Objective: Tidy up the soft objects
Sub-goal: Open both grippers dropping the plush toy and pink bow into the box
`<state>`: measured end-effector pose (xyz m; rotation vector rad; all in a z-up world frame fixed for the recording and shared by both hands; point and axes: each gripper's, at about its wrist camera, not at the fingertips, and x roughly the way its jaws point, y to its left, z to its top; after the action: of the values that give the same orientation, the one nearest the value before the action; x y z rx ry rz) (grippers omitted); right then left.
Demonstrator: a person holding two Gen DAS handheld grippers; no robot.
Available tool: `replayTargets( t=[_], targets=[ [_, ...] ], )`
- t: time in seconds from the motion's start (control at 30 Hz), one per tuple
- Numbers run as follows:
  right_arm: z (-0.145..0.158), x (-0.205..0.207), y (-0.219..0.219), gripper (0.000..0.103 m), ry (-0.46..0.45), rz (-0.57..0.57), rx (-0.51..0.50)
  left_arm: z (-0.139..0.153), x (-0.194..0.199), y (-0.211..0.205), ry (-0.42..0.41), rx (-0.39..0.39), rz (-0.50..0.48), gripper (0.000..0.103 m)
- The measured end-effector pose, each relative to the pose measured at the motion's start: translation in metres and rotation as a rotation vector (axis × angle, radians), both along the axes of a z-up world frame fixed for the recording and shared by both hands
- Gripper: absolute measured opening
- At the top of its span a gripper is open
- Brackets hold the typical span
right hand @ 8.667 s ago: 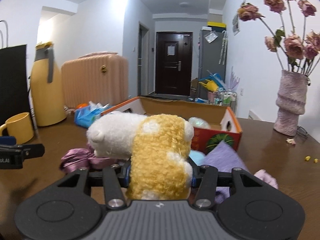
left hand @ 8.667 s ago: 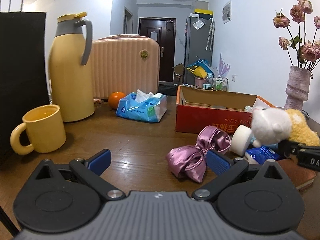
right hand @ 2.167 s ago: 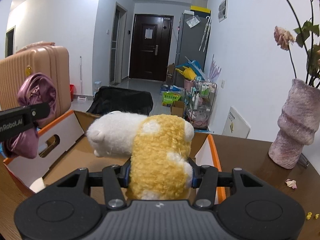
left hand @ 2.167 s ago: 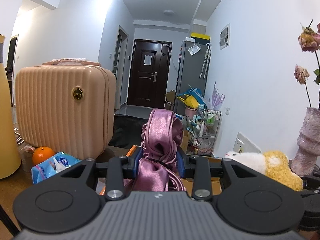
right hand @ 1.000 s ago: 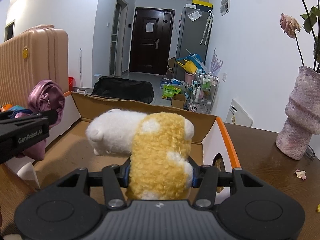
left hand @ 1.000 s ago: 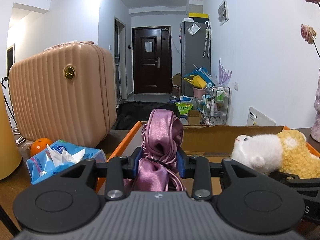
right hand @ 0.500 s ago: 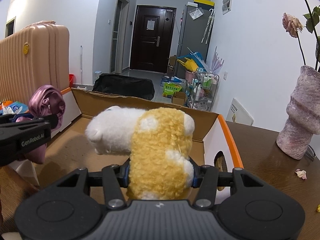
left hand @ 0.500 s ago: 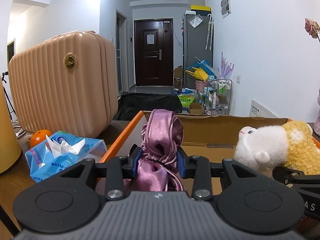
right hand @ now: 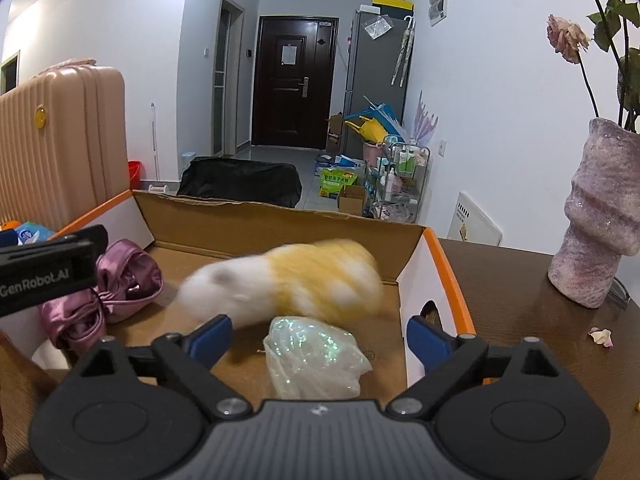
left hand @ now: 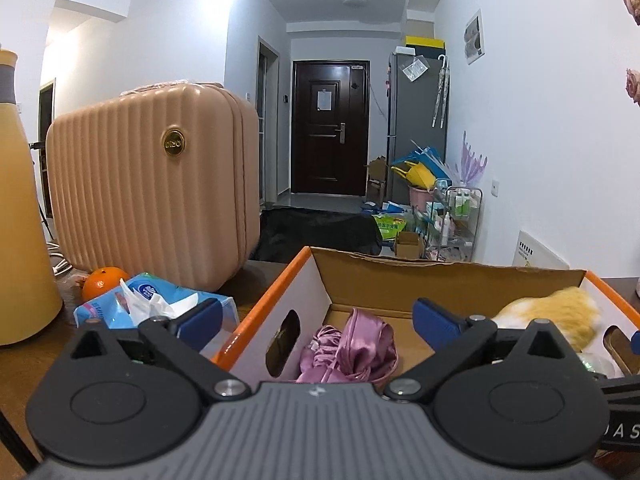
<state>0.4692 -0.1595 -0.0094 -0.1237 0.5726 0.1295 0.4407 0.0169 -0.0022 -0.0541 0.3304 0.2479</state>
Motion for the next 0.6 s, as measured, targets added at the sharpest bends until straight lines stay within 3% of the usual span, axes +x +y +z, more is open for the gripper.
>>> replayTargets(
  t=[0.6],
  targets=[
    [0.006,-0.001,-0.012,0.096,-0.011,-0.029,0.030,0.005,-0.004,0.000,0.007,-0.017,0.035,0.103]
  ],
)
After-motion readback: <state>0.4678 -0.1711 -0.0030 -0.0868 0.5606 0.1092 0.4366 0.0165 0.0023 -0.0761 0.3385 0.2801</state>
